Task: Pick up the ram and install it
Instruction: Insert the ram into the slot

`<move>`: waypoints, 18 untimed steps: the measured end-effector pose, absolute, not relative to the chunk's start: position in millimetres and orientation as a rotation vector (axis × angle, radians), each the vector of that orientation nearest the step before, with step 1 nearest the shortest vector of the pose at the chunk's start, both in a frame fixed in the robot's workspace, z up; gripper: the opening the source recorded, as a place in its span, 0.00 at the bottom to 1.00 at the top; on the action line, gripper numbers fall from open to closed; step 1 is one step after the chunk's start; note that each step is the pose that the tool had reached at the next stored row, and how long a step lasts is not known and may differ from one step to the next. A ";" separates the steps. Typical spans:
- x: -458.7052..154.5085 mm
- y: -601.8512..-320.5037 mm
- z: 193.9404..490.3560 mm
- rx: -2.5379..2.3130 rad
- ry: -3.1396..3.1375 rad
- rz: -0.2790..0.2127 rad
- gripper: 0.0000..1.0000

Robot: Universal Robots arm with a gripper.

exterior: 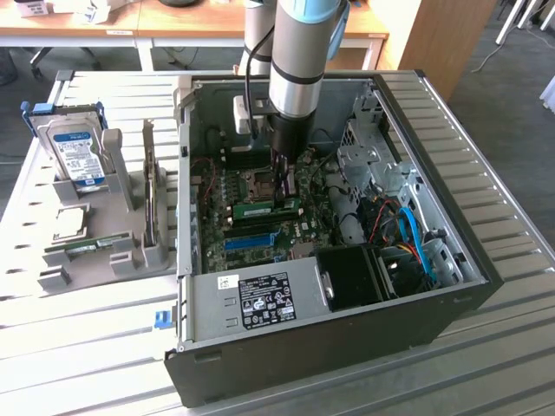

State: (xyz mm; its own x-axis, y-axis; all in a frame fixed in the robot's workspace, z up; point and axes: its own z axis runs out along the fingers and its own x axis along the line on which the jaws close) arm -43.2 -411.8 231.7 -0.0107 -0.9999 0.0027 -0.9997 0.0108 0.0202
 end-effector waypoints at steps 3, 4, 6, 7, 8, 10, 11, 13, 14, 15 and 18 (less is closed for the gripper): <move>-43.1 -411.7 231.5 2.198 -2.222 -0.020 0.12; -43.2 -411.7 231.5 2.198 -2.222 -0.020 0.12; -43.2 -411.7 231.4 2.198 -2.222 -0.020 0.12; -43.2 -411.7 231.1 2.198 -2.222 -0.020 0.12; -43.2 -411.7 231.0 2.198 -2.222 -0.020 0.12; -43.2 -411.7 231.0 2.198 -2.222 -0.020 0.12; -43.2 -411.8 231.0 2.198 -2.222 -0.020 0.12; -43.2 -411.7 231.0 2.198 -2.222 -0.020 0.12; -43.2 -411.8 231.0 2.198 -2.222 -0.020 0.12; -43.2 -411.7 230.8 2.198 -2.222 -0.020 0.12; -43.2 -411.7 230.3 2.198 -2.222 -0.020 0.12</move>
State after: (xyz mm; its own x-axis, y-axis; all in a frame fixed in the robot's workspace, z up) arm -43.2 -411.7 230.3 -0.0108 -0.9999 0.0025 -0.9997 0.0108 0.0202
